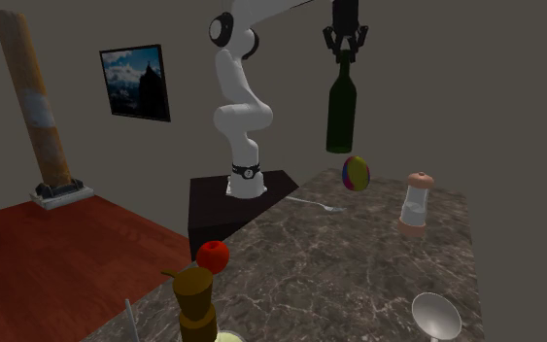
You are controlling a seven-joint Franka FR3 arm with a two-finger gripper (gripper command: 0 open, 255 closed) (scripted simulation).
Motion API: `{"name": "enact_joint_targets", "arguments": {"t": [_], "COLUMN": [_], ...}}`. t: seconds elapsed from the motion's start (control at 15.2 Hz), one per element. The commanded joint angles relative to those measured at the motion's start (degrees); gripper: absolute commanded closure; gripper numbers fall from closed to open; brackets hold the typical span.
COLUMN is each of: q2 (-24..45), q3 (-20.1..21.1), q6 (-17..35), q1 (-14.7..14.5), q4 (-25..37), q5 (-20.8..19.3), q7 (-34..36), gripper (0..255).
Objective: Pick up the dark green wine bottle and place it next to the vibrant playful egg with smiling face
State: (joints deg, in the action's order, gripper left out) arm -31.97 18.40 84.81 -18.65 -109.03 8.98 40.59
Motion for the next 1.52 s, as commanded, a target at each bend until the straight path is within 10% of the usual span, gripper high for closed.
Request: {"name": "enact_joint_targets", "arguments": {"t": [0.0, 0.92, 1.45], "q2": [-0.1, 5.0, 16.0], "q3": [2.3, 20.8, 38.5], "q6": [-0.3, -1.4, -1.7], "q1": [-0.6, -2.5, 0.5], "q4": [0.5, 10.0, 21.6], "q5": [0.9, 4.7, -0.2], "q7": [3.0, 24.1, 39.8], "gripper": [255, 255, 255]}}
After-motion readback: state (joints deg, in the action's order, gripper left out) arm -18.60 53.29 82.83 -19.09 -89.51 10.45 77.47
